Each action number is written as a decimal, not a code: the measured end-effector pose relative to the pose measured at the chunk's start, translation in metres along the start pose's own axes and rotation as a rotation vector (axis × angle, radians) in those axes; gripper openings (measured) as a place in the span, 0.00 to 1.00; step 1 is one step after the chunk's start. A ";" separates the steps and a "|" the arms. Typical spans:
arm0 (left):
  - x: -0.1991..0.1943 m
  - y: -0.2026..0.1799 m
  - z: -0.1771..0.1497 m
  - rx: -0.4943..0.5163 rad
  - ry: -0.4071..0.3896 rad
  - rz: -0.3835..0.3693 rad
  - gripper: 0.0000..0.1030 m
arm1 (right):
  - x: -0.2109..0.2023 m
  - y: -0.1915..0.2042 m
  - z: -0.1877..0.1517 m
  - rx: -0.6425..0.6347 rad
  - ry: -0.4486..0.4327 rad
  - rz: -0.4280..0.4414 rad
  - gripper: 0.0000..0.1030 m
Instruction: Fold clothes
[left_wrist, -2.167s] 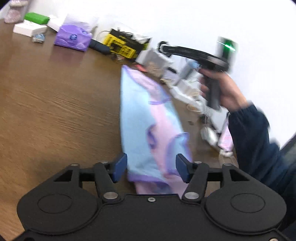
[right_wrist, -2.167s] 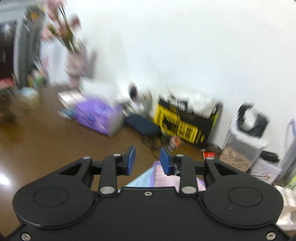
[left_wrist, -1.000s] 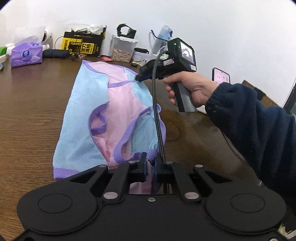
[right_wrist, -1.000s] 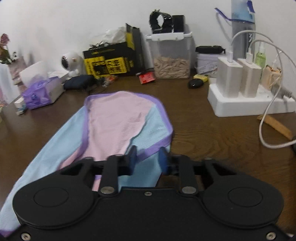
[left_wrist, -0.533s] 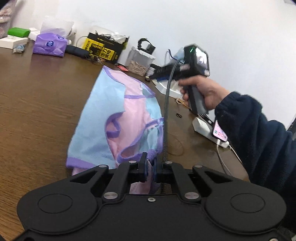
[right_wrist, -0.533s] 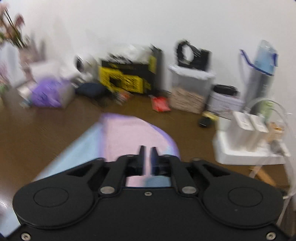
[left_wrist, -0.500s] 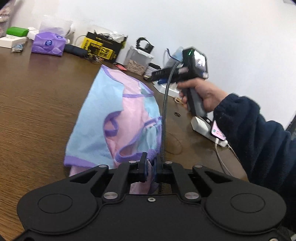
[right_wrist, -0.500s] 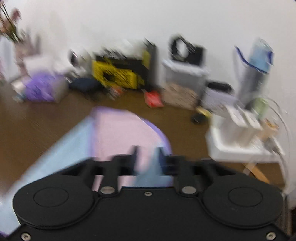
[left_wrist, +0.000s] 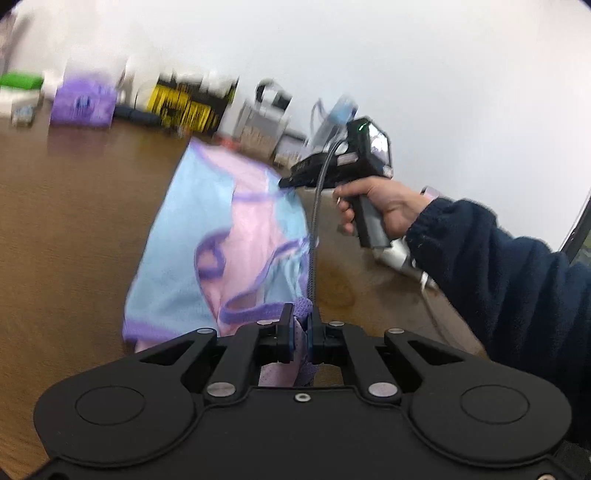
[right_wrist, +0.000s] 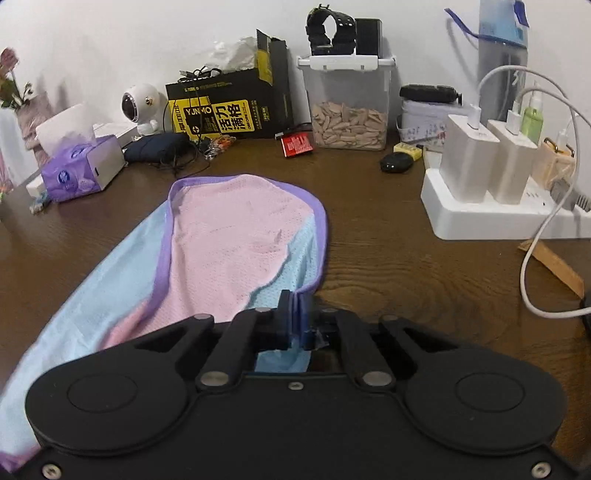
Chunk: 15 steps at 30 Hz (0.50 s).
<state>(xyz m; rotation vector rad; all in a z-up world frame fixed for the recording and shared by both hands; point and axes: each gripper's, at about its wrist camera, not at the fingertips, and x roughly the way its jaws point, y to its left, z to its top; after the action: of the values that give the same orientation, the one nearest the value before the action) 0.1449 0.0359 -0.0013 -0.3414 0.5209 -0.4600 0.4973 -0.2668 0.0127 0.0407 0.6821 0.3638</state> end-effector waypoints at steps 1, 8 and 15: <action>-0.004 0.004 0.001 -0.010 -0.007 0.005 0.06 | -0.002 0.006 0.007 -0.001 -0.014 0.006 0.05; -0.014 0.028 -0.005 -0.110 0.026 0.079 0.15 | 0.043 0.093 0.051 -0.178 0.047 -0.034 0.07; -0.032 0.020 -0.005 -0.035 0.021 0.032 0.60 | 0.049 0.122 0.040 -0.278 0.053 -0.053 0.32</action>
<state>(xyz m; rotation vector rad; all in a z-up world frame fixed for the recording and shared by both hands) 0.1237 0.0674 -0.0014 -0.3614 0.5542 -0.4246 0.5187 -0.1324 0.0331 -0.2517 0.6787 0.4074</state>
